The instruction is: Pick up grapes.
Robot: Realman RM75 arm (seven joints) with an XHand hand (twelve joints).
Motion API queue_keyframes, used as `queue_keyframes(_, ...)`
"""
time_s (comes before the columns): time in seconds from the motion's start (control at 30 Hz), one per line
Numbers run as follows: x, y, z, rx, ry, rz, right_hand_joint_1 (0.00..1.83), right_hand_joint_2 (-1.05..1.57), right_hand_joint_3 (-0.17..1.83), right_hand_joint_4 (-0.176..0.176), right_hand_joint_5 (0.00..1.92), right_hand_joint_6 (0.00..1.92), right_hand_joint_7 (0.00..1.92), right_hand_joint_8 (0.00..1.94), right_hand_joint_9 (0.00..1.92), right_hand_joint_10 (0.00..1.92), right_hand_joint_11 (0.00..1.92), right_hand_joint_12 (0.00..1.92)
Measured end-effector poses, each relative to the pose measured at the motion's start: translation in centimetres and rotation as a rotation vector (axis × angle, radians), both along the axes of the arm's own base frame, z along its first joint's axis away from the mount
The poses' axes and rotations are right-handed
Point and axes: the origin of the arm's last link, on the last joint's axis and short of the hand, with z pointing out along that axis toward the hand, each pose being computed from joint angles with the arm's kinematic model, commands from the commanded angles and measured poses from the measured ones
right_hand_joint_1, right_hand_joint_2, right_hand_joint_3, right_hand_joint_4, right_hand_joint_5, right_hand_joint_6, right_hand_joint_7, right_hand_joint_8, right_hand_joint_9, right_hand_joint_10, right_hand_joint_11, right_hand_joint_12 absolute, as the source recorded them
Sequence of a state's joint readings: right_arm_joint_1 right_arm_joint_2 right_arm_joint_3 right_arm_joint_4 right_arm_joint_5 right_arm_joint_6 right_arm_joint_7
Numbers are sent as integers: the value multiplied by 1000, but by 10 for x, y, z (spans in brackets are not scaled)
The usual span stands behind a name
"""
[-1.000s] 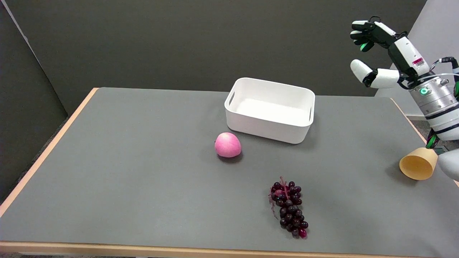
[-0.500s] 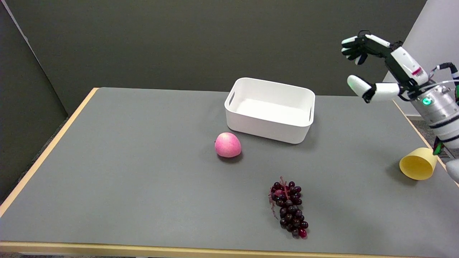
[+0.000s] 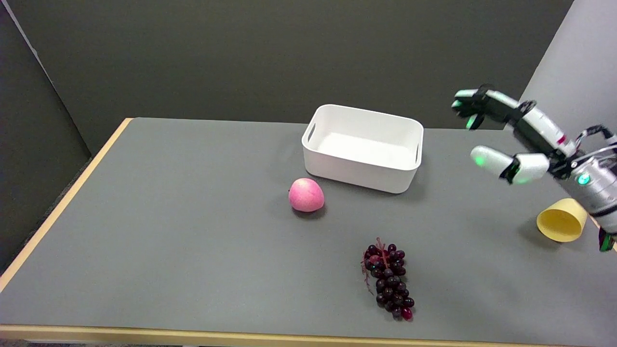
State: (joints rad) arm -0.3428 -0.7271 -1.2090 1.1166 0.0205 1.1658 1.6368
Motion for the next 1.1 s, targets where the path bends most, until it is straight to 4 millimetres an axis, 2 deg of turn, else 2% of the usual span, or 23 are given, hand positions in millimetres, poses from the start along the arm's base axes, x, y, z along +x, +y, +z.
queue_keyframes(0.1, -9, 6, -13, 25, 14, -47, 600, 592, 860, -118, 169, 418, 187, 408, 31, 755, 26, 1252)
queue_keyframes(0.2, -17, 10, -25, 46, 45, -101, 603, 549, 909, -116, 101, 432, 51, 383, -1, 422, -1, 1022)
queue_keyframes(0.27, -22, 12, -33, 54, 71, -133, 608, 544, 906, -119, 71, 421, 29, 300, -1, 263, -1, 948)
queue_keyframes(0.37, -33, 15, -46, 61, 140, -202, 696, 602, 941, -126, 50, 337, 19, 15, -1, 43, -1, 780)
queue_keyframes(0.43, -40, 17, -54, 60, 192, -246, 572, 555, 855, -116, 40, 283, -1, 49, -1, -1, -1, 825)
queue_keyframes(0.57, -52, 21, -68, 40, 312, -323, 536, 570, 785, -119, 21, 253, -1, -1, -1, -1, -1, 812)
queue_keyframes(0.9, -66, 37, -89, -13, 509, -398, 465, 581, 765, -115, 14, 258, -1, -1, -1, -1, -1, 816)
queue_keyframes(1.0, -66, 42, -94, -24, 550, -396, 446, 539, 846, -117, 40, 240, -1, 27, -1, 2, -1, 826)
queue_keyframes(1.1, -66, 45, -97, -28, 575, -385, 441, 522, 868, -120, 47, 334, 8, 121, -1, 84, -1, 882)
